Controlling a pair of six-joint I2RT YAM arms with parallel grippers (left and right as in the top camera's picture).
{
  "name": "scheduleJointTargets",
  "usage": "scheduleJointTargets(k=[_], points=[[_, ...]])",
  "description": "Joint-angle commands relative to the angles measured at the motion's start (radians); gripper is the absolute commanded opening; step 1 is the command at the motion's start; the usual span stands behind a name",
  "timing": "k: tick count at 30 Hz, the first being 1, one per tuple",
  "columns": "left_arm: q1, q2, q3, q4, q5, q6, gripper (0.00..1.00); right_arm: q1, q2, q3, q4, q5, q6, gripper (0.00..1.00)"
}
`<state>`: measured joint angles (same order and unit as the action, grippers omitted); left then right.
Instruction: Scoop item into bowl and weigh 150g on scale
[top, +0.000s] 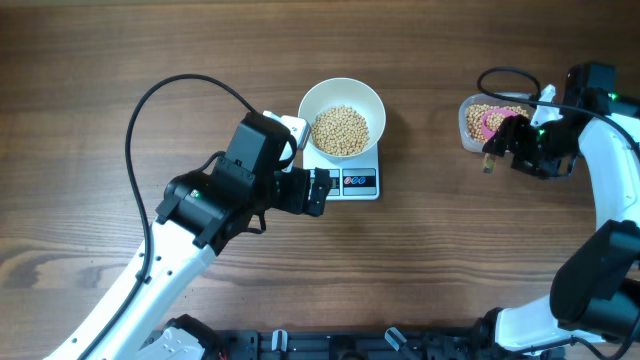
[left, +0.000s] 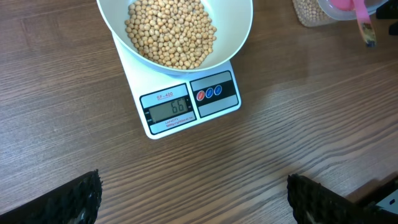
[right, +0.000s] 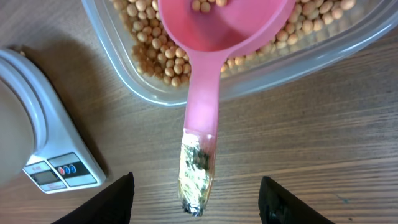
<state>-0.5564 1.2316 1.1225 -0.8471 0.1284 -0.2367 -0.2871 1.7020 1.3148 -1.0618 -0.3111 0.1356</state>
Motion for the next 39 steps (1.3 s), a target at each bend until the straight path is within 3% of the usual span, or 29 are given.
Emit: scheduleJointTargets(k=[1,7,12,19,24,31,39], points=[[-0.005,-0.001,-0.004,0.002,-0.010,0.021,1.00,-0.021,0.018,-0.009,0.033,-0.054,0.032,0.61],[-0.005,-0.001,-0.004,0.002,-0.010,0.021,1.00,-0.098,0.043,-0.045,0.060,-0.126,0.028,0.55],[-0.005,-0.001,-0.004,0.002,-0.010,0.021,1.00,-0.139,0.081,-0.087,0.065,-0.302,-0.008,0.51],[-0.005,-0.001,-0.004,0.002,-0.010,0.021,1.00,-0.137,0.084,-0.097,0.082,-0.320,-0.031,0.54],[-0.005,-0.001,-0.004,0.002,-0.010,0.021,1.00,-0.137,0.092,-0.102,0.099,-0.320,-0.030,0.43],[-0.005,-0.001,-0.004,0.002,-0.010,0.021,1.00,-0.137,0.097,-0.169,0.154,-0.431,-0.024,0.43],[-0.005,-0.001,-0.004,0.002,-0.010,0.021,1.00,-0.137,0.097,-0.214,0.204,-0.431,-0.027,0.28]])
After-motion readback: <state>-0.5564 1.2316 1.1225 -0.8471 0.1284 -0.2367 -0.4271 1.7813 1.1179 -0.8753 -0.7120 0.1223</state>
